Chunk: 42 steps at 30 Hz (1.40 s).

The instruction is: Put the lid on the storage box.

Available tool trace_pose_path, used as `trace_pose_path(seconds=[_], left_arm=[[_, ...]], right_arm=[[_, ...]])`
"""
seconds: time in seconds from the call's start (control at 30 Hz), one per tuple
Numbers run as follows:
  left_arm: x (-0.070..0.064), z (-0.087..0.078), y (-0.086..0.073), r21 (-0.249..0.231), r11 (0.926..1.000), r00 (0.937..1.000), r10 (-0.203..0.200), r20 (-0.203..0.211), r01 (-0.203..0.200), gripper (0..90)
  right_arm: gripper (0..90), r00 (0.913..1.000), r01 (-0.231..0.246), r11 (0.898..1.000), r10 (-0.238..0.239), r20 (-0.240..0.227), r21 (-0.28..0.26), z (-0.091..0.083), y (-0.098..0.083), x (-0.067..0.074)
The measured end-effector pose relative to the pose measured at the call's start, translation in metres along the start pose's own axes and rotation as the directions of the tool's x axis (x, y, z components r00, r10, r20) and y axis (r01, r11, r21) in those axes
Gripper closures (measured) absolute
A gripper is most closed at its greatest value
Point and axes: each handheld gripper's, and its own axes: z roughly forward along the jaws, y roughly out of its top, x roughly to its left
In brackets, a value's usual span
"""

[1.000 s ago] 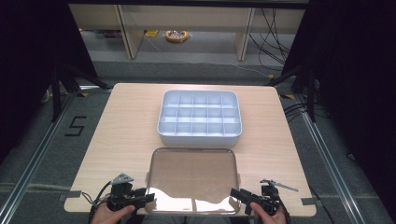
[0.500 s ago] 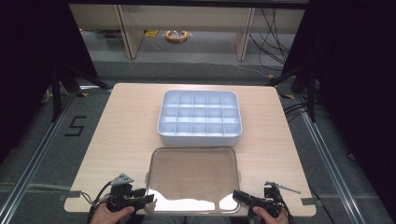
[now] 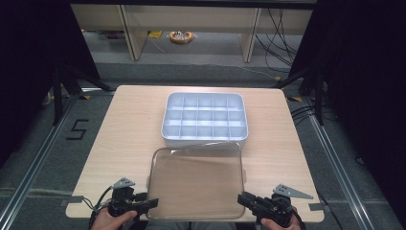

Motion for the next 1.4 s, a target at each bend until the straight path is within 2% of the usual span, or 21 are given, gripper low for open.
trace_pose_path(seconds=[0.13, 0.23, 0.37, 0.47, 0.5, 0.63, 0.67, 0.77, 0.83, 0.87, 0.93, 0.97, 1.0, 1.03, 1.1, 1.2, 1.23, 1.27, 1.3, 1.37, 1.4], left_arm=[[0.0, 0.001, 0.001, -0.002, 0.9994, 0.9992, -0.036, 0.018, 0.036, 35.5], [-0.002, 0.001, 0.0, -0.001, 1.0, 1.0, -0.003, 0.003, 0.003, 39.7], [0.003, -0.002, -0.001, -0.002, 0.9994, 0.9977, -0.035, 0.058, 0.036, 53.5], [0.001, -0.006, -0.001, -0.045, 0.999, 0.9992, 0.008, 0.039, -0.006, 57.8], [0.001, -0.006, 0.0, -0.061, 0.9981, 0.9993, 0.007, 0.038, -0.004, 59.5], [0.002, -0.011, 0.001, -0.112, 0.9937, 0.9986, 0.005, 0.053, 0.001, 67.2], [0.001, -0.012, 0.001, -0.127, 0.9919, 0.9986, 0.011, 0.051, -0.005, 68.6], [-0.003, -0.017, 0.004, -0.155, 0.9877, 0.9985, 0.03, 0.047, -0.022, 71.3], [-0.006, -0.02, 0.006, -0.177, 0.9839, 0.9981, 0.033, 0.051, -0.024, 72.2], [-0.007, -0.022, 0.008, -0.185, 0.9823, 0.9979, 0.039, 0.051, -0.029, 72.7], [-0.01, -0.024, 0.013, -0.206, 0.9778, 0.9973, 0.052, 0.051, -0.04, 73.6], [-0.011, -0.025, 0.016, -0.206, 0.9772, 0.9972, 0.063, 0.04, -0.054, 73.8], [-0.012, -0.025, 0.019, -0.215, 0.9748, 0.9973, 0.067, 0.032, -0.059, 73.8], [-0.013, -0.025, 0.022, -0.215, 0.9739, 0.9964, 0.081, 0.025, -0.074, 73.8], [-0.014, -0.024, 0.027, -0.222, 0.9718, 0.9963, 0.086, 0.012, -0.081, 73.7], [-0.016, -0.022, 0.038, -0.229, 0.9686, 0.9951, 0.099, -0.001, -0.097, 73.8], [-0.018, -0.02, 0.042, -0.253, 0.9631, 0.9957, 0.092, -0.012, -0.092, 73.8], [-0.017, -0.021, 0.046, -0.239, 0.9649, 0.9941, 0.106, -0.023, -0.108, 73.8], [-0.017, -0.02, 0.049, -0.245, 0.9639, 0.9946, 0.102, -0.022, -0.104, 73.8], [-0.017, -0.02, 0.056, -0.248, 0.9632, 0.9946, 0.096, -0.039, -0.102, 73.4], [-0.016, -0.02, 0.061, -0.252, 0.9619, 0.9945, 0.1, -0.031, -0.105, 73.3]], right_arm=[[68.3, 0.9977, 0.064, 0.998, -0.064, -0.024, -0.008, 0.001, 0.003, -0.001], [68.9, 0.9991, 0.043, 0.999, -0.043, 0.001, 0.016, 0.002, 0.003, -0.001], [69.5, 0.9995, 0.025, 1.0, -0.024, 0.019, -0.003, 0.001, 0.004, -0.009], [70.1, 0.9993, -0.018, 1.0, 0.017, 0.032, 0.017, 0.0, 0.004, -0.006], [70.1, 0.9961, 0.037, 0.999, -0.038, 0.079, 0.023, 0.001, 0.005, -0.008], [71.8, 0.992, 0.05, 0.998, -0.054, 0.114, 0.035, 0.004, 0.004, -0.01], [72.4, 0.9938, 0.014, 0.999, -0.019, 0.109, 0.042, 0.003, 0.004, -0.007], [73.3, 0.9869, 0.055, 0.998, -0.061, 0.149, 0.044, 0.004, 0.006, -0.009], [73.2, 0.9851, 0.023, 0.999, -0.03, 0.169, 0.044, 0.003, 0.009, -0.005], [73.1, 0.9838, 0.057, 0.998, -0.062, 0.168, 0.035, 0.004, 0.01, -0.007], [73.0, 0.9843, 0.035, 0.999, -0.04, 0.172, 0.032, 0.003, 0.013, -0.004], [73.0, 0.9784, 0.071, 0.997, -0.075, 0.193, 0.026, 0.004, 0.016, -0.006], [72.8, 0.9774, 0.055, 0.998, -0.06, 0.203, 0.03, 0.003, 0.018, -0.004], [72.6, 0.9758, 0.087, 0.996, -0.091, 0.199, 0.025, 0.004, 0.02, -0.005], [72.2, 0.9707, 0.094, 0.995, -0.096, 0.22, 0.02, 0.006, 0.026, -0.004], [71.8, 0.9581, 0.104, 0.994, -0.107, 0.266, 0.028, 0.007, 0.036, -0.002], [71.6, 0.9539, 0.142, 0.99, -0.142, 0.264, 0.019, 0.009, 0.041, -0.005], [71.3, 0.9543, 0.119, 0.993, -0.119, 0.274, 0.014, 0.01, 0.046, -0.003], [71.3, 0.949, 0.15, 0.989, -0.147, 0.279, 0.011, 0.01, 0.05, -0.004], [71.2, 0.9515, 0.147, 0.989, -0.14, 0.274, -0.003, 0.011, 0.058, -0.003], [71.1, 0.9475, 0.161, 0.987, -0.154, 0.281, -0.004, 0.011, 0.062, -0.004]])
